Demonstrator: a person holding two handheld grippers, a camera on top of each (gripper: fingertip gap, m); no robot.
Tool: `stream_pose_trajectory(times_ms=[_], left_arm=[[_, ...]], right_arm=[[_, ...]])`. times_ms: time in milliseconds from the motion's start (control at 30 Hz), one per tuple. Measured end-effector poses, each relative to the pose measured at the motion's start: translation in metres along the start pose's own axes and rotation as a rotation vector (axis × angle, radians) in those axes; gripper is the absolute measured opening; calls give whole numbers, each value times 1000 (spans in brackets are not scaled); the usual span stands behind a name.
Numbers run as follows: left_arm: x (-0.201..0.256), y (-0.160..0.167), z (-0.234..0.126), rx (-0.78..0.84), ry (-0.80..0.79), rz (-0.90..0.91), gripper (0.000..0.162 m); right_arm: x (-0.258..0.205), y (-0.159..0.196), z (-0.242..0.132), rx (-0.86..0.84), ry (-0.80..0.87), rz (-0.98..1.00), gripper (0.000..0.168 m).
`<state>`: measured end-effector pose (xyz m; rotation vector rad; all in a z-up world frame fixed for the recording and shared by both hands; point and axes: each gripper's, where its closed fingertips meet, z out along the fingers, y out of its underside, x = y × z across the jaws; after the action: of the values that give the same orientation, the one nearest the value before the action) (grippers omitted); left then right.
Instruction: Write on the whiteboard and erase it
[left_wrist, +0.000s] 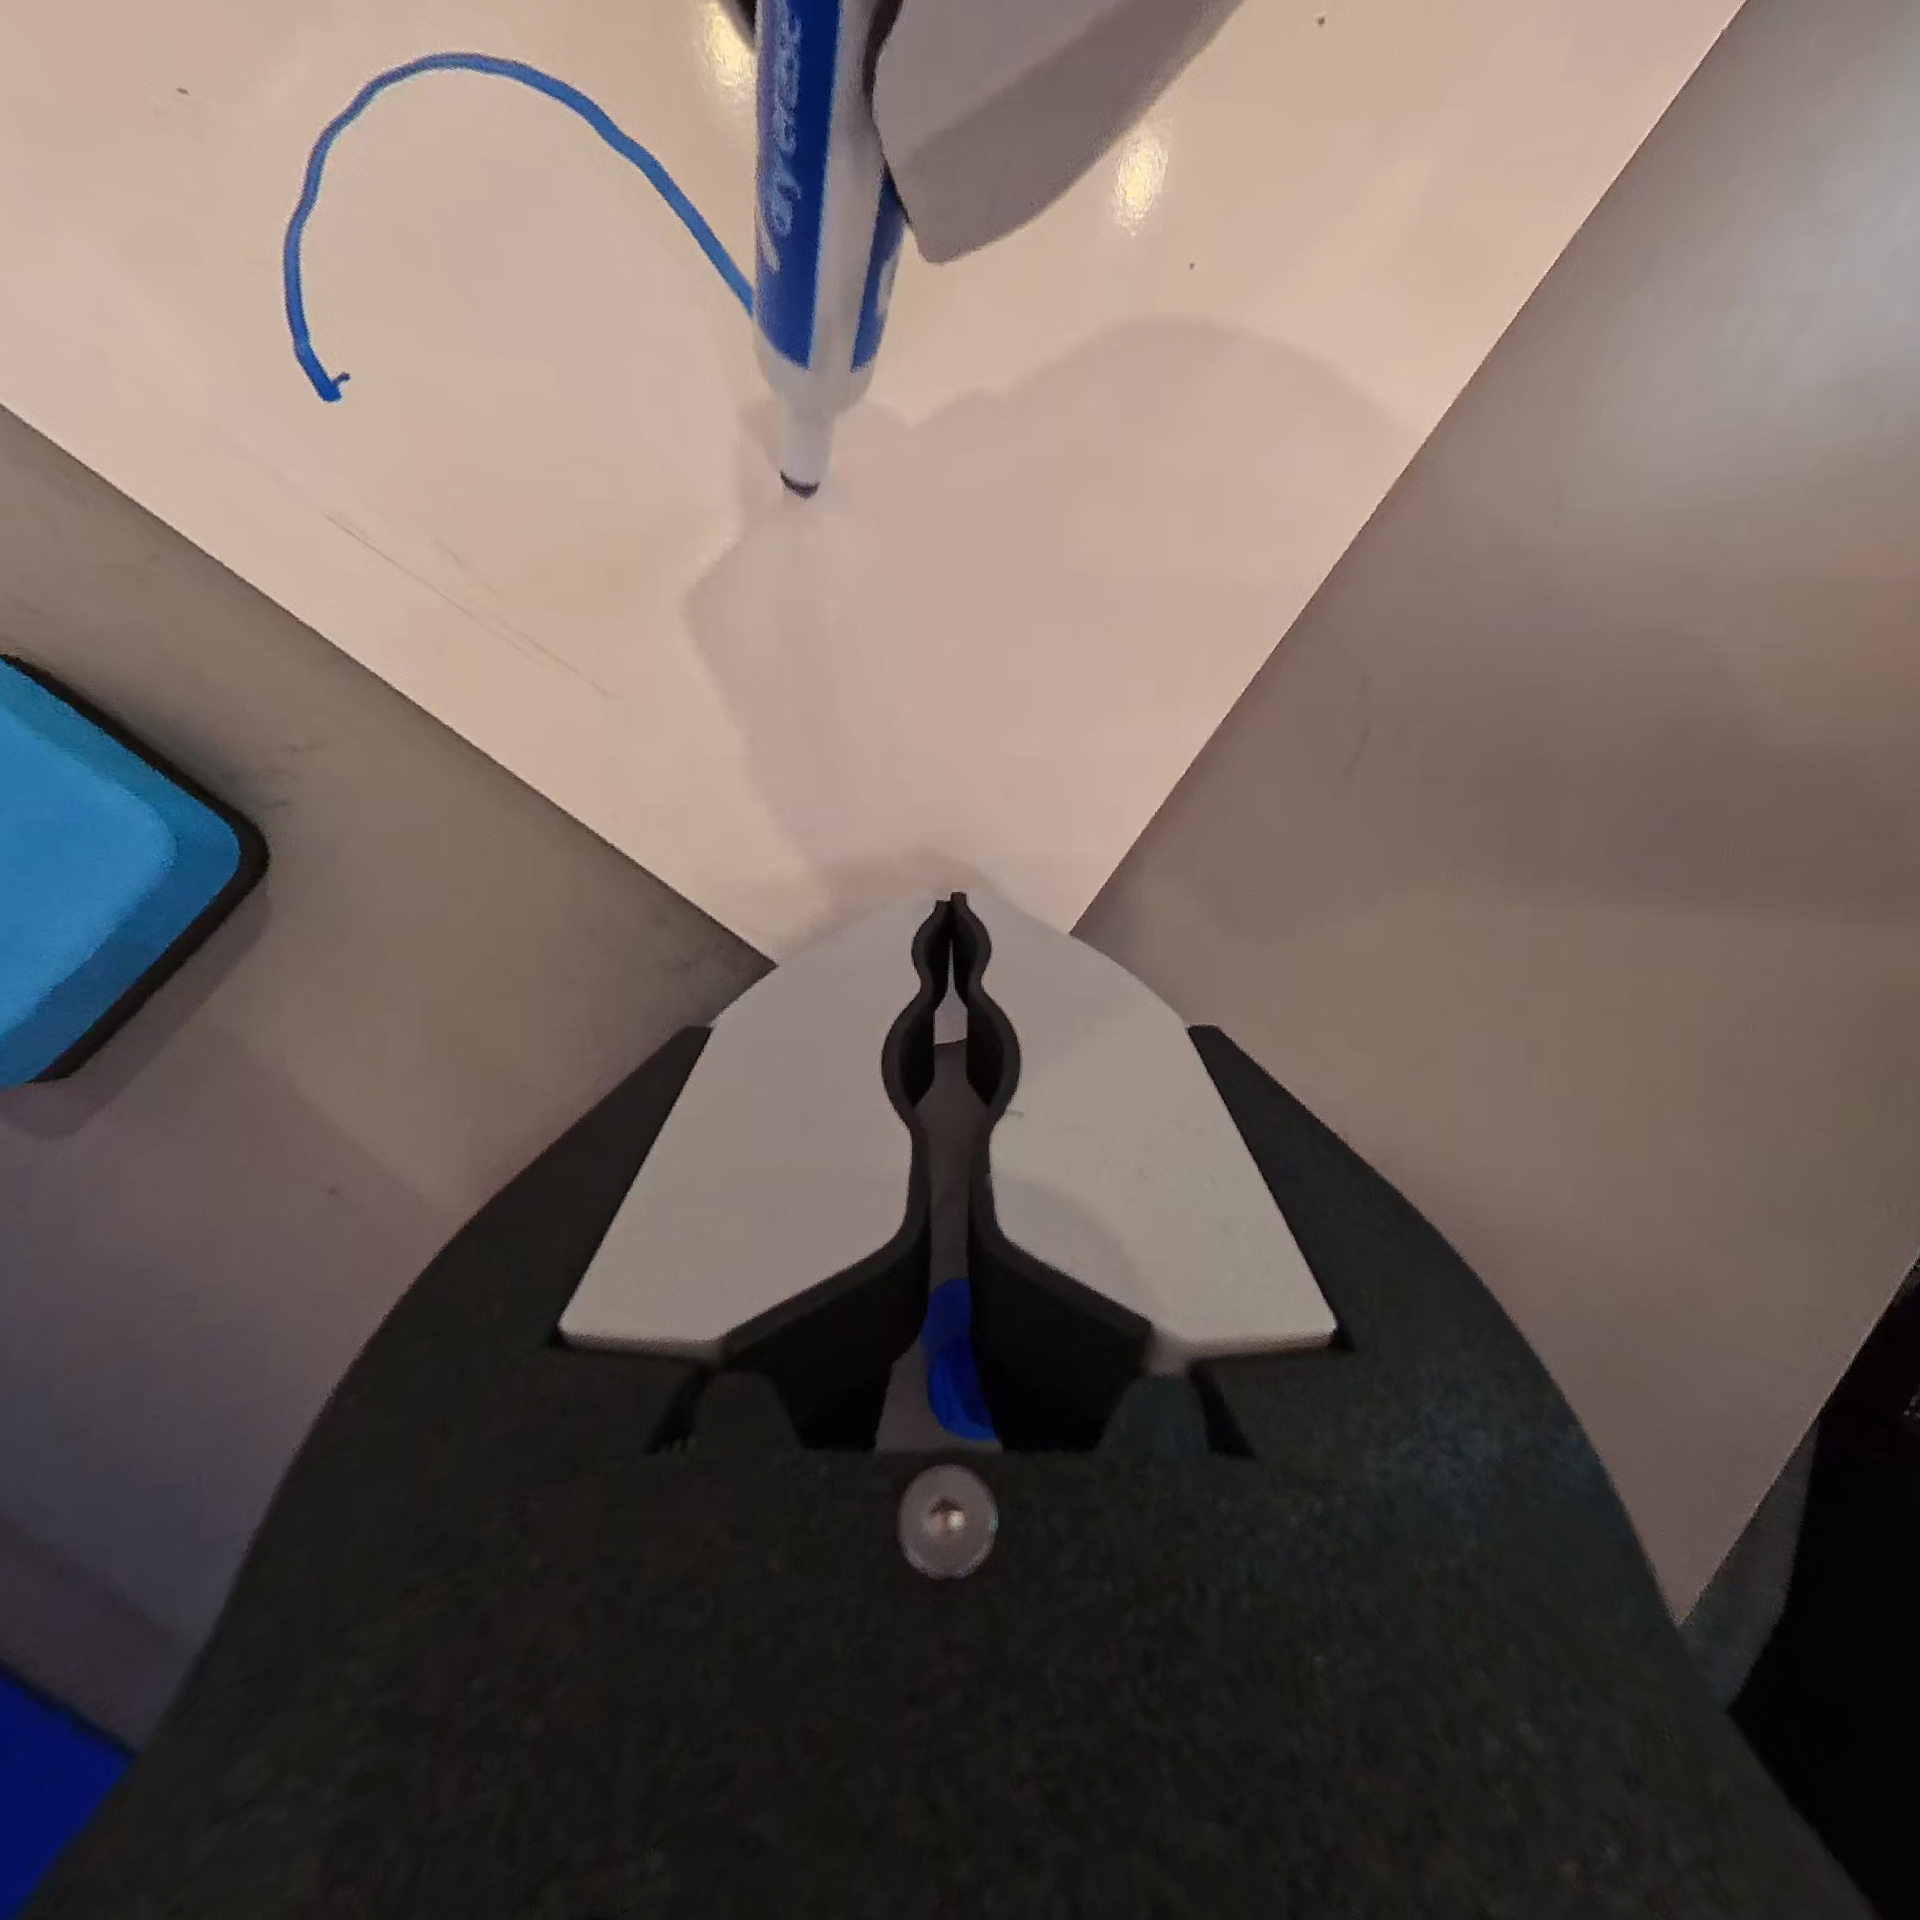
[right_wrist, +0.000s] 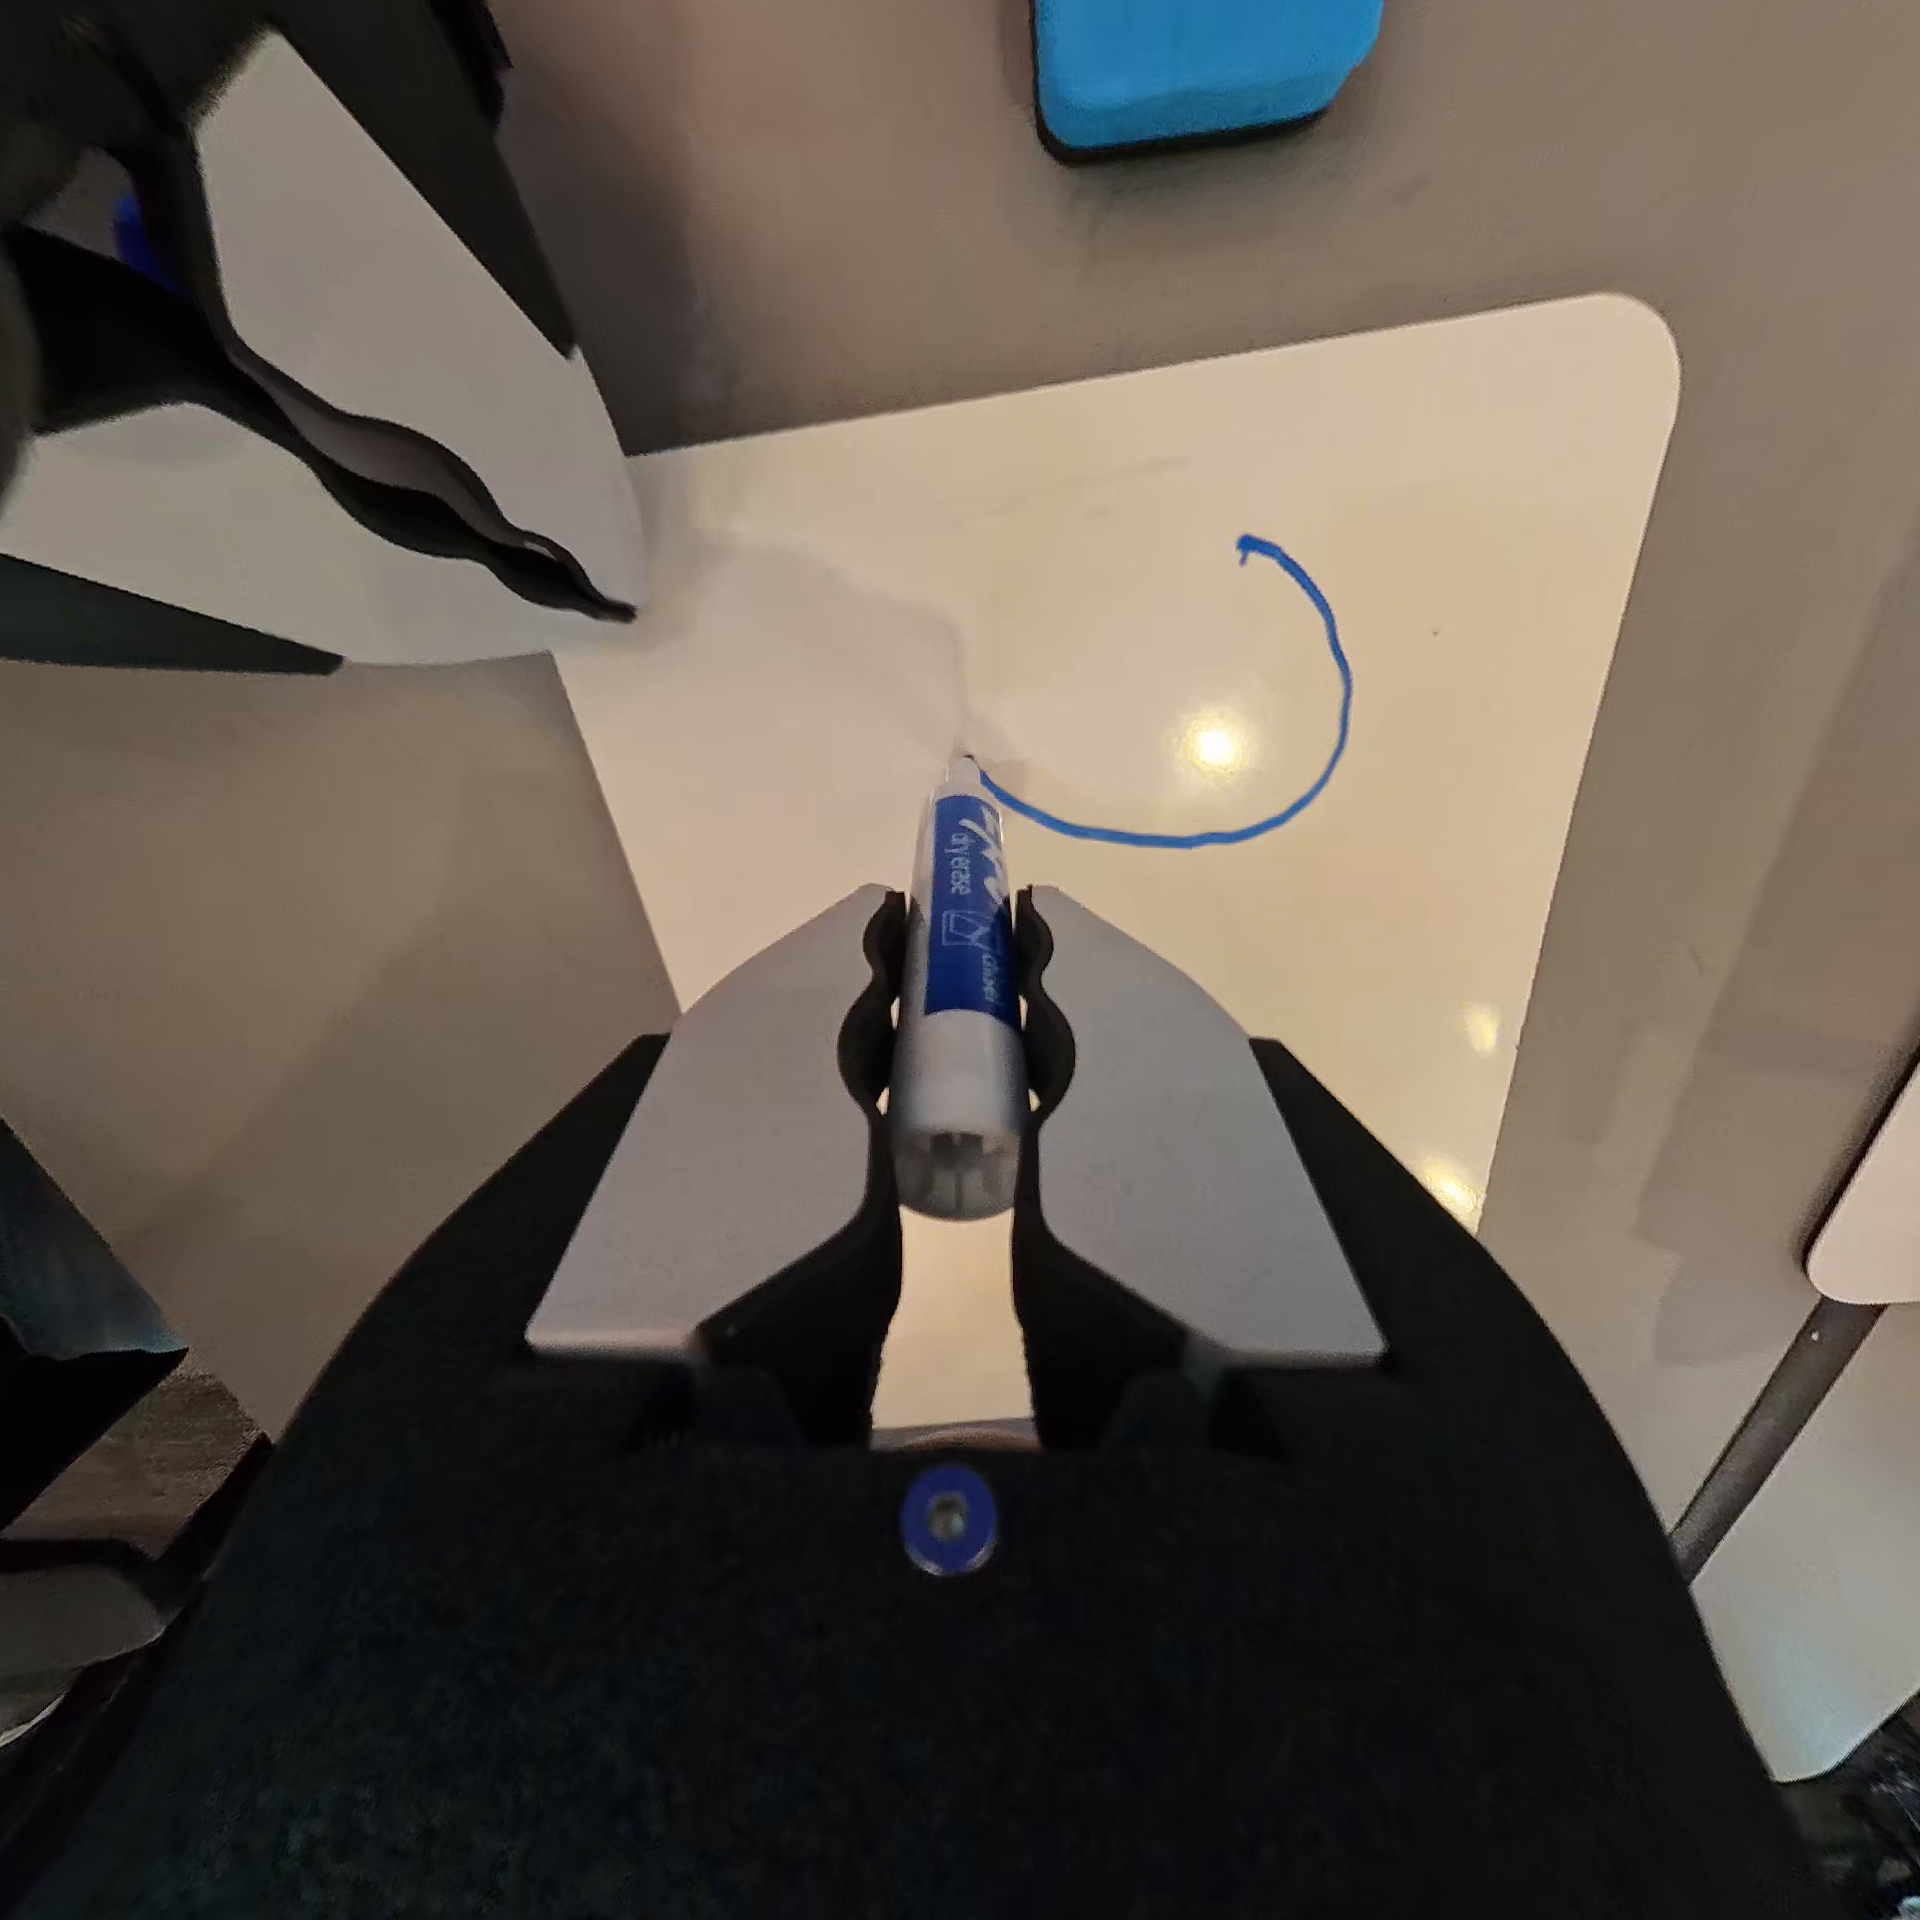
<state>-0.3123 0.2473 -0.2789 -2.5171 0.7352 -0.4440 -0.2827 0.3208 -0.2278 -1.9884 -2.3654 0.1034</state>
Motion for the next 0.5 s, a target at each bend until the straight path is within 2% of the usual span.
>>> stream_pose_trajectory(times_ms=[500], left_arm=[[7,-2,3,2,18,16,0]], right_arm=[[5,-42,4,36,-20,-36,19]])
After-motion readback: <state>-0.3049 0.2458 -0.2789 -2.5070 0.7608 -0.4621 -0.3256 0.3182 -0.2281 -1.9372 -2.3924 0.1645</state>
